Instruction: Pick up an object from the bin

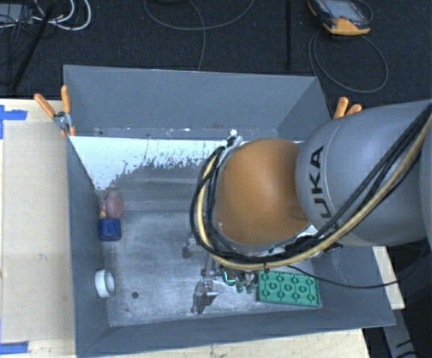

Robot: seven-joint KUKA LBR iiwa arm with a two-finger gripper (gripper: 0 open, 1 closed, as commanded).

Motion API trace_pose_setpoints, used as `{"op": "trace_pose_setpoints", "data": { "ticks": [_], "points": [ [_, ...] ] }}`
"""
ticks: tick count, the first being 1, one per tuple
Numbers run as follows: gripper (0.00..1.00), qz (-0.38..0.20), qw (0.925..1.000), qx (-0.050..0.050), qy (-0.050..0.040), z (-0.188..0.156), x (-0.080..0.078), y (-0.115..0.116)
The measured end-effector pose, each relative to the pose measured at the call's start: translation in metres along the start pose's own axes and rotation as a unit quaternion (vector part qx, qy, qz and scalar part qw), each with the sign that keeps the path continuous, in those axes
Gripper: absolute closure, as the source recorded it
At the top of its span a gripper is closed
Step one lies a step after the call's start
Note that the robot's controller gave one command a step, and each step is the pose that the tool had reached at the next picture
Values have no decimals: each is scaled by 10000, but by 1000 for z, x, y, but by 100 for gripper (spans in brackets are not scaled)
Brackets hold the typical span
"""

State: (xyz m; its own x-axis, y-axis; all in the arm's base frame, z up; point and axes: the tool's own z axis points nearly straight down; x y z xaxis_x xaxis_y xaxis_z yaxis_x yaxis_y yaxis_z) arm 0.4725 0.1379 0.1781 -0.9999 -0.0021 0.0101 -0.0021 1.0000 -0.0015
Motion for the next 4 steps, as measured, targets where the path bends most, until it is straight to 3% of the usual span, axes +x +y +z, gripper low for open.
{"op": "trace_pose_setpoints", "data": {
  "ticks": [1,2,3,4],
  "points": [
    [0,-355,9994,-13,-48,109,-29,-107],
    [0,-1528,9882,0,-58,104,-52,-160],
    [100,-1513,9885,-5,-33,104,-51,-160],
    [100,-2355,9718,15,-87,-12,-63,-172]
  ]
}}
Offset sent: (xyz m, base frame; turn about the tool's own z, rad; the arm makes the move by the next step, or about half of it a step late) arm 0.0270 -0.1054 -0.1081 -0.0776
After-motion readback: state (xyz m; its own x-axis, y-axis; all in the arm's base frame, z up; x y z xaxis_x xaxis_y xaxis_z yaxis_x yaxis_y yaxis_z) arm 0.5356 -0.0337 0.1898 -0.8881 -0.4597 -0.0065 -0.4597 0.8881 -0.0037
